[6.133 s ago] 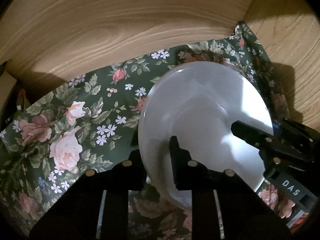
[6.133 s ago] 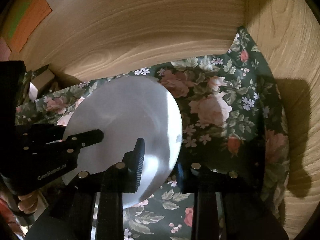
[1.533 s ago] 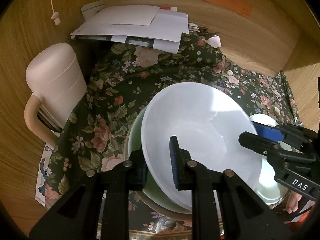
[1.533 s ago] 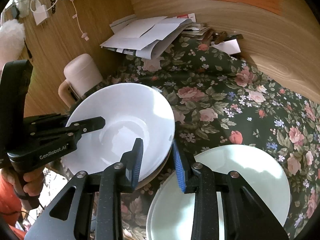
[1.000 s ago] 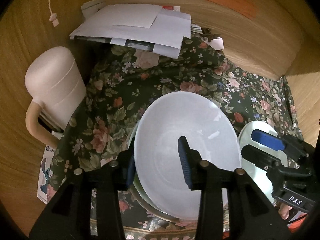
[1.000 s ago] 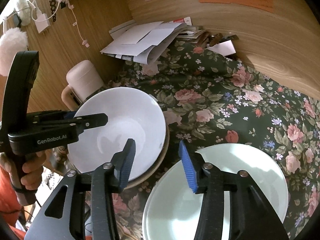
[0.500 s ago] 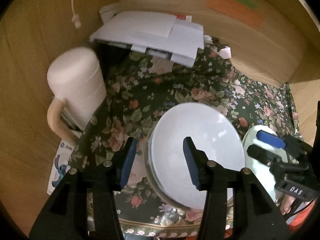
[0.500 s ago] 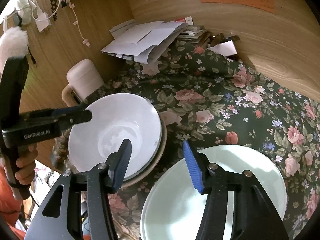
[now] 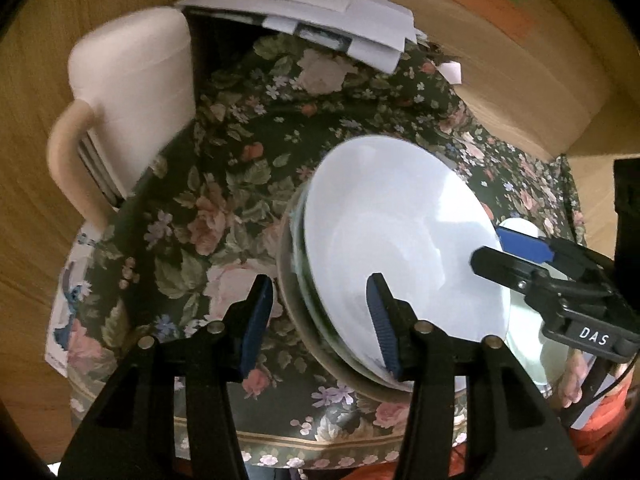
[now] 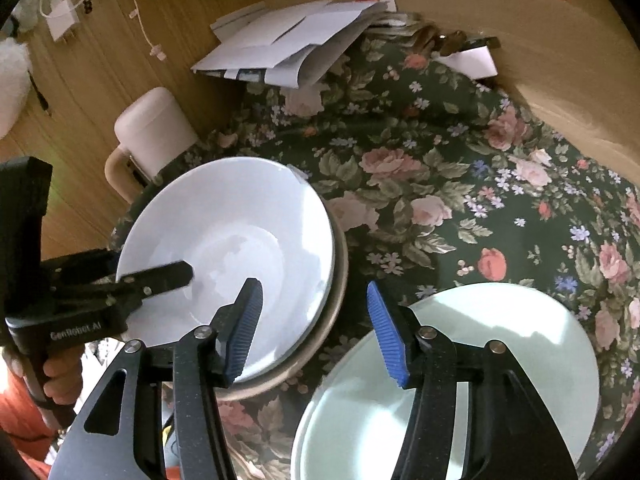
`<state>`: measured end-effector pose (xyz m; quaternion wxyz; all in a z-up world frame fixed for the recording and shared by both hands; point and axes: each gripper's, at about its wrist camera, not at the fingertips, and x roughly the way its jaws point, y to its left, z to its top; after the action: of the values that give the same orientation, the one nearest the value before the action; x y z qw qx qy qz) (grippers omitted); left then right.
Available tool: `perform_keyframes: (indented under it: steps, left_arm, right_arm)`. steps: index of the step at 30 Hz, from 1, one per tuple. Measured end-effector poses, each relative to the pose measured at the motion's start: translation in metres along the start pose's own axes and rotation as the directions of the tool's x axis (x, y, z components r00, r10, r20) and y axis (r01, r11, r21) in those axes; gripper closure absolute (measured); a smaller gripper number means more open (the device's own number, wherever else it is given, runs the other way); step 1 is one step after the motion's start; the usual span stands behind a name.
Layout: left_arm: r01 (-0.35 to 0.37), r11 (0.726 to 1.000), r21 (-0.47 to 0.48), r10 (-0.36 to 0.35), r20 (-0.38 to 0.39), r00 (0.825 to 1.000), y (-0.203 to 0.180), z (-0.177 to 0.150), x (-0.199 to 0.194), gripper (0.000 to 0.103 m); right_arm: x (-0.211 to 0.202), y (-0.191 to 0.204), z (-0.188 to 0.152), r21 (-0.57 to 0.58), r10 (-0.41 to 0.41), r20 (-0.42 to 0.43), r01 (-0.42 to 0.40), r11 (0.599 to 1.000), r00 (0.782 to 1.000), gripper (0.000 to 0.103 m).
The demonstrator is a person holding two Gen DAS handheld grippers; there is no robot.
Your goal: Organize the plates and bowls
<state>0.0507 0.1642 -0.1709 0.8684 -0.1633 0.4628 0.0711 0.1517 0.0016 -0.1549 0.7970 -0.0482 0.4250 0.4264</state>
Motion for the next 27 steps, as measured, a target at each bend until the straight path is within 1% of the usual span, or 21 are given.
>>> perform_keyframes:
  steps: [2,3,5,6,8,14,18,23,25,27]
  left_arm:
    - [0.025,1.0,-0.013,-0.026,-0.017,1.0,0.001,-0.001,0.005,0.057]
    - [0.041,0.999,-0.02,-0.041,-0.023,0.999,0.002,-0.002,0.008,0.061]
    - [0.047,0.999,-0.023,-0.047,-0.015,0.999,0.003,-0.002,0.009,0.063]
    - [0.049,0.999,-0.024,-0.049,-0.007,0.999,0.003,-0.002,0.008,0.064]
    - [0.048,0.999,-0.023,-0.048,0.0,0.999,0.004,-0.003,0.009,0.067]
    - [0.048,0.999,-0.026,-0.048,0.015,0.999,0.003,-0.002,0.008,0.068]
    - [0.007,1.0,-0.022,-0.007,0.025,1.0,-0.001,-0.003,0.007,0.067]
    - [-0.043,0.999,-0.011,0.043,0.04,0.998,-0.007,0.0,0.007,0.067]
    - [-0.051,0.999,-0.009,0.052,0.042,0.998,-0.009,0.001,0.006,0.067]
    - [-0.045,0.999,-0.018,0.046,0.038,0.998,-0.01,0.003,0.006,0.067]
  right_arm:
    - [0.004,0.002,0.001,-0.002,-0.002,-0.014,0.002,1.0,1.0,0.053]
    - [0.005,0.002,0.001,0.006,-0.006,-0.011,0.006,1.0,1.0,0.058]
    - [0.009,0.001,0.001,0.015,-0.007,-0.026,0.007,1.0,1.0,0.067]
    - [0.012,0.001,0.001,0.019,-0.002,-0.039,0.003,1.0,0.999,0.07]
    - [0.017,0.002,0.0,0.023,0.01,-0.056,-0.008,1.0,0.998,0.072]
    - [0.027,0.007,-0.001,0.016,-0.014,-0.078,0.015,1.0,0.997,0.072]
    - [0.028,0.008,-0.001,0.018,-0.027,-0.074,0.028,0.999,0.997,0.072]
    - [0.028,0.005,-0.001,0.043,-0.02,-0.077,0.024,0.999,0.997,0.072]
    - [0.026,0.004,-0.001,0.053,-0.019,-0.07,0.022,0.998,0.997,0.072]
    - [0.021,0.003,-0.002,0.058,-0.019,-0.057,0.022,0.998,0.998,0.072]
